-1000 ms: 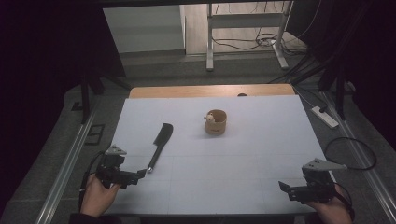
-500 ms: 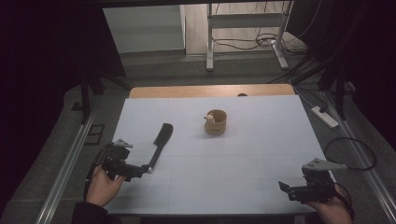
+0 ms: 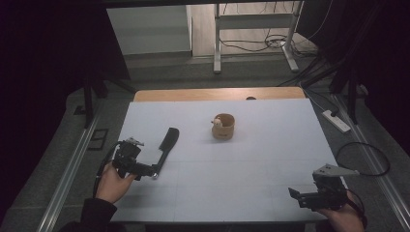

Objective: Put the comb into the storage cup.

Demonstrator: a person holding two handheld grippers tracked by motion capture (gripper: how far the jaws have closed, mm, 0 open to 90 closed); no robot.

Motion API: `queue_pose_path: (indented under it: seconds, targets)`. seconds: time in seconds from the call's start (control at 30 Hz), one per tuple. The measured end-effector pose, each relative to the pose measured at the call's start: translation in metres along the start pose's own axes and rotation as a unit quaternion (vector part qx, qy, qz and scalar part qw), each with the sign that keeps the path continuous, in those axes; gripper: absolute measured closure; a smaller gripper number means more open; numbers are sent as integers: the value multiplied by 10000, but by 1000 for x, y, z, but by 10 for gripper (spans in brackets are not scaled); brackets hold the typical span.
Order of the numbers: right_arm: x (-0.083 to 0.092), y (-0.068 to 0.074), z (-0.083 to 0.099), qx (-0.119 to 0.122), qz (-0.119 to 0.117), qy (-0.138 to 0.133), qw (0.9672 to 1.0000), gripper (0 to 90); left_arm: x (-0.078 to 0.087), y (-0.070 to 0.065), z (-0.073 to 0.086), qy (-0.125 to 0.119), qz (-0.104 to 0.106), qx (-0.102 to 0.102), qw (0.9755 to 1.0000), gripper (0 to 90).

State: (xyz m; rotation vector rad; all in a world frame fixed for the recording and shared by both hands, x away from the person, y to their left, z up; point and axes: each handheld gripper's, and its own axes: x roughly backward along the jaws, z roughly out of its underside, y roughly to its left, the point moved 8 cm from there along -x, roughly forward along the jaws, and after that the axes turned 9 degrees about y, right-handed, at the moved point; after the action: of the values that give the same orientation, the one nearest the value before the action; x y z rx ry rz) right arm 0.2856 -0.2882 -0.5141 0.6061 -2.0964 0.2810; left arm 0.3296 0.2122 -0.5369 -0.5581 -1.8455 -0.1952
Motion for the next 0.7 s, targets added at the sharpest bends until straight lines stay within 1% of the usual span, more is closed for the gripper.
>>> queue_pose_path:
  seconds: [0.03, 0.13, 0.3, 0.33, 0.43, 0.7]
  targets:
    - [0, 0, 0, 0, -2, 0, 10000, 3, -1, 1, -3, 1, -3, 24, 10000, 1]
    - [0, 0, 0, -1, -2, 0, 10000, 3, -2, 1, -7, 8, 23, 34, 10000, 0]
    - [0, 0, 0, 3, -5, -3, 10000, 4, -6, 2, -15, 131, 14, -17, 9999, 0]
    - [0, 0, 0, 3, -5, -3, 10000, 4, -6, 2, -15, 131, 14, -17, 9999, 0]
    - [0, 0, 0, 2, -9, -4, 10000, 4, -8, 5, -19, 245, -27, -66, 9997, 0]
    - [0, 0, 0, 3, -12, -7, 10000, 4, -13, 6, -26, 436, -28, -162, 9989, 0]
